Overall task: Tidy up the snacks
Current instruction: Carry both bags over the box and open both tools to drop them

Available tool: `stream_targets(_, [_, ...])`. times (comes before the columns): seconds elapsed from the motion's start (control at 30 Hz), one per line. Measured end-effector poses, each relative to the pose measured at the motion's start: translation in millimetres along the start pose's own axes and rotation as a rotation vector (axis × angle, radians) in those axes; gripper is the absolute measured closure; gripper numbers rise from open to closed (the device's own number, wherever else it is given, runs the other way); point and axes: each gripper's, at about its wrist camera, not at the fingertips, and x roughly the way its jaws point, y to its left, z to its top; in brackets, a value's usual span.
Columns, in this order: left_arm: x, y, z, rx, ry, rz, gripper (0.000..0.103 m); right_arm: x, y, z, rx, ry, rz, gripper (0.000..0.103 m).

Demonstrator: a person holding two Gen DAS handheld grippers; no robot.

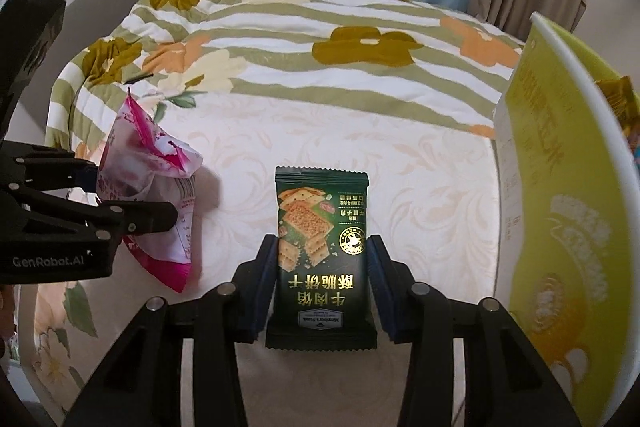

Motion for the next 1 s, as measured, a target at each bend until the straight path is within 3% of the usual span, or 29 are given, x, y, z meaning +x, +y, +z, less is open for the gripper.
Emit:
stream_targets(0.33, [-85.9, -21.5, 6.2, 0.063, -0.132, -0.053, 0.06, -81.2, 6.2, 13.5, 0.093, -0.108, -0.006, 0.063])
stream_targets(0.5, [-121.3, -52.3, 15.4, 0.147, -0.193, -0.132, 0.06, -136.4, -4.1, 12.1, 0.172, -0.174, -0.05, 0.063])
stream_targets(0.73, [-151.4, -121.1, 31.8, 0.231, -0.25, -0.231, 0.06, -198.1, -43.3, -3.3, 0.272, -0.247, -0.129, 0.063])
stream_targets(1.0, [-139.0, -216.3, 48.9, 0.23, -0.259, -0.276, 0.059, -238.8, -111.8, -30.0, 0.296, -0.269, -0.175, 0.063])
